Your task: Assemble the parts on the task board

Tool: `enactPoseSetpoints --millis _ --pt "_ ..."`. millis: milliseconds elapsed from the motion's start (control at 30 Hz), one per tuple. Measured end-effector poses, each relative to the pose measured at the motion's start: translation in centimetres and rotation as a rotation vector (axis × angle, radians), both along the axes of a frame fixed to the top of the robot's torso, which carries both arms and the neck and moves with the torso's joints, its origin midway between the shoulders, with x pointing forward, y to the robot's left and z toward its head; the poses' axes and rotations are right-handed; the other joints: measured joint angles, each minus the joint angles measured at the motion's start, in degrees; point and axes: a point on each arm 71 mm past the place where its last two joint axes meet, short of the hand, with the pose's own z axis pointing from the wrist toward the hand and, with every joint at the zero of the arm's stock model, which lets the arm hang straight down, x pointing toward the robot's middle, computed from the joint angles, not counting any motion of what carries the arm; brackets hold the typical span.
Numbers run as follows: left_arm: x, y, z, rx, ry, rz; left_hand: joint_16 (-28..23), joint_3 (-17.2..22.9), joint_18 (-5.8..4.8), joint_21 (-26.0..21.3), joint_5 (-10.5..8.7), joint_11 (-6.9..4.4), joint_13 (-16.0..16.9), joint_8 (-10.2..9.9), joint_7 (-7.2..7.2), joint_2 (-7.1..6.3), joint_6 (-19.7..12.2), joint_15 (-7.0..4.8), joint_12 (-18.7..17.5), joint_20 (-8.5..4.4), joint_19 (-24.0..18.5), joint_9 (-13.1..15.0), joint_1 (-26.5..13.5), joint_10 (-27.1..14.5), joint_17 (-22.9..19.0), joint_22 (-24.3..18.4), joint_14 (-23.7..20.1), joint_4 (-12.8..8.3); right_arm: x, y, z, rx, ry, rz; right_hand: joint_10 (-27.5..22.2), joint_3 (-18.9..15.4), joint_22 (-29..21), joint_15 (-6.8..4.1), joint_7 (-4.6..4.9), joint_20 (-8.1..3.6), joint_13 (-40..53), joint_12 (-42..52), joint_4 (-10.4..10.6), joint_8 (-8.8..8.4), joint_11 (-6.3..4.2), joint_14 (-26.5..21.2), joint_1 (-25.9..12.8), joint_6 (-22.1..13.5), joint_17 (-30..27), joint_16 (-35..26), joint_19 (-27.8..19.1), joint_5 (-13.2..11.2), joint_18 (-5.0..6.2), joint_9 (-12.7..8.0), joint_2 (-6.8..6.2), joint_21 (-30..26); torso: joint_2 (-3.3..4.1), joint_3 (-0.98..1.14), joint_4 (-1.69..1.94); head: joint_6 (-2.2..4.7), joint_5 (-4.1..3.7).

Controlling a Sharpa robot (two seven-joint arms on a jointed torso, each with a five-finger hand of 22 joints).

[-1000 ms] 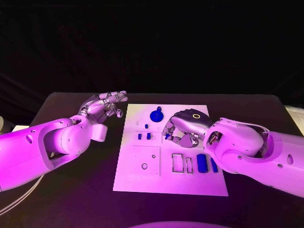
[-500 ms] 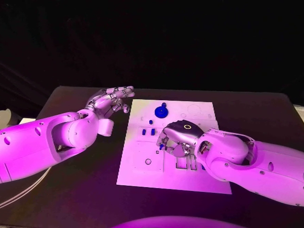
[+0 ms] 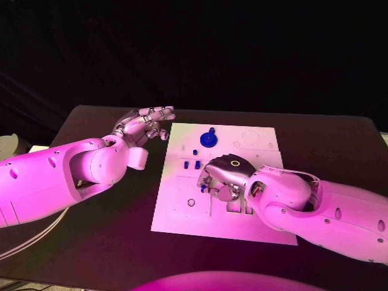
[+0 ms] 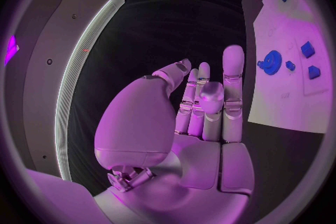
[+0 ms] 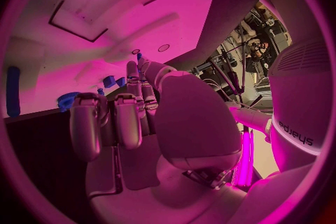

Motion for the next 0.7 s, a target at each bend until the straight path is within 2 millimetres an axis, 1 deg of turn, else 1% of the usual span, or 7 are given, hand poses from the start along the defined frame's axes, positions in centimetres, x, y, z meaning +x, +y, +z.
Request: enactPoseSetpoints --millis 167,333,433,700 --pt "-0.01 0.03 0.0 0.0 0.001 0.0 0.0 0.0 0.0 0.0 0.0 0.0 0.0 0.0 0.0 0.0 0.0 0.0 0.0 0.0 0.0 0.0 0.0 0.0 0.0 0.0 0.0 0.0 0.09 0.01 -0.13 -0.01 -0.007 0.003 0.0 0.0 0.0 0.0 0.0 0.0 0.0 0.0 0.0 -0.09 0.0 0.0 0.0 0.0 0.0 0.0 0.0 0.0 0.0 0.0 0.0 0.0 -0.05 -0.02 0.0 -0.22 0.18" --pt "-0.02 0.11 -0.01 0.001 0.002 0.001 0.0 0.0 0.0 0.0 0.0 0.0 0.0 0.0 0.0 0.0 0.0 0.0 0.0 0.0 0.0 0.0 0.0 0.0 0.0 0.0 0.0 0.0 0.15 -0.01 -0.21 -0.022 -0.014 0.006 0.0 0.0 0.0 0.0 -0.01 0.0 0.0 0.0 0.0 -0.11 0.01 0.0 0.0 0.0 0.0 0.0 0.0 0.0 0.0 0.0 0.0 0.0 -0.07 -0.03 0.0 -0.31 0.25" --pt "-0.02 0.15 -0.01 0.001 0.002 0.001 0.0 0.0 -0.01 0.0 0.0 -0.2 0.0 0.0 0.21 0.0 -0.2 0.0 0.0 0.0 0.0 0.0 0.0 -0.2 -0.1 -0.1 0.0 0.0 0.14 -0.02 -0.23 -0.028 -0.019 0.008 0.0 -0.2 0.0 0.0 -0.02 0.0 -0.1 0.0 -0.1 0.06 0.01 0.0 0.0 0.0 0.0 0.0 0.0 0.0 0.0 0.0 0.0 0.0 -0.07 -0.03 0.0 -0.37 0.3" --pt "0.0 0.25 -0.03 0.002 0.004 0.002 0.0 0.0 0.0 0.0 0.0 -0.2 0.0 0.0 0.21 0.0 -0.2 0.0 0.0 0.0 0.0 0.0 0.0 -0.2 -0.1 -0.1 0.0 0.0 0.06 -0.01 -0.19 -0.041 -0.032 0.014 -0.1 -0.2 0.0 0.0 -0.06 0.0 -0.1 0.0 -0.1 0.18 0.11 0.0 0.0 -0.1 0.0 0.0 0.0 0.0 0.0 0.1 0.0 0.0 -0.07 -0.01 -0.08 -0.46 0.42"
